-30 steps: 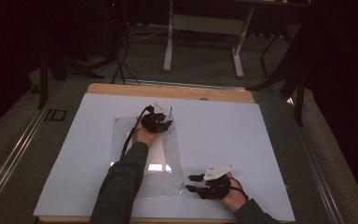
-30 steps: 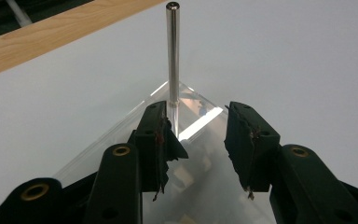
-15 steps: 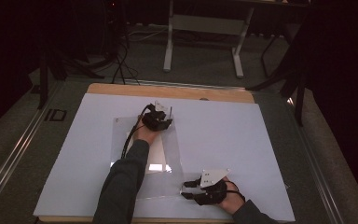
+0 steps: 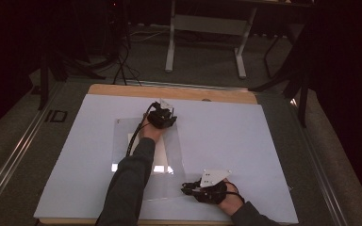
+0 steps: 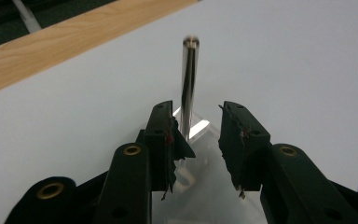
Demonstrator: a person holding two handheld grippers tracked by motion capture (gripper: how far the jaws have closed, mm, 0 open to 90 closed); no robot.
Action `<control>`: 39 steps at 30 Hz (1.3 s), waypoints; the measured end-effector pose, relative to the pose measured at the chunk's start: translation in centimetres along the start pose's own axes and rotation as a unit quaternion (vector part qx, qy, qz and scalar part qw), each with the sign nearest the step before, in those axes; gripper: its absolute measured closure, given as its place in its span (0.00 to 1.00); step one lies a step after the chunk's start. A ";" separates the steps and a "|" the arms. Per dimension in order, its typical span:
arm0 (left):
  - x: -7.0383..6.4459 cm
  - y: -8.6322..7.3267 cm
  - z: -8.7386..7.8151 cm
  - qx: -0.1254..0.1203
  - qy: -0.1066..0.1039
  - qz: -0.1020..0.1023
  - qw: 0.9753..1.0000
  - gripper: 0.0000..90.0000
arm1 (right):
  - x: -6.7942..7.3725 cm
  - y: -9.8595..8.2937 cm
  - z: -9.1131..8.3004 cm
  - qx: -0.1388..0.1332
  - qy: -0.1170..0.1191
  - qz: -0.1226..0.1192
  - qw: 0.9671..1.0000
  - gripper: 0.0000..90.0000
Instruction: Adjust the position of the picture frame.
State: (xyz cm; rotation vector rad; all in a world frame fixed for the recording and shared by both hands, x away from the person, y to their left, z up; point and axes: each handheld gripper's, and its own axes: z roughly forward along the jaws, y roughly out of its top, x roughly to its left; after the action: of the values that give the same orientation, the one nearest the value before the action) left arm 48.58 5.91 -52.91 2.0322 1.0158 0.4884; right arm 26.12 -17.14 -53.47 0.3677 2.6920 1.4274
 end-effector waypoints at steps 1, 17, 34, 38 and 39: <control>0.0 0.1 0.1 0.000 -0.001 -0.003 1.000 0.73 | 0.0 0.0 0.0 0.000 0.001 -0.001 1.000 0.90; 0.3 0.8 1.4 0.020 0.010 -0.005 1.000 0.87 | 0.6 0.2 0.8 0.007 -0.019 -0.002 1.000 0.91; 0.1 1.1 1.2 0.040 0.011 0.030 0.999 0.95 | 0.5 0.4 1.0 0.010 -0.002 0.062 0.998 0.93; 0.4 1.2 0.8 0.048 0.019 0.028 0.998 0.94 | 0.3 0.7 0.4 -0.007 0.001 0.081 0.997 0.93; 0.5 1.3 0.6 0.052 0.022 0.029 0.998 0.94 | 0.2 0.7 0.1 -0.013 0.001 0.086 0.996 0.93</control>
State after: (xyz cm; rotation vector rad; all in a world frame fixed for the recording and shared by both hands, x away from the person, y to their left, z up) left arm 49.93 5.58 -52.30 2.1575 1.0298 0.5224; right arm 26.11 -16.64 -52.96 0.6112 2.6975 1.5035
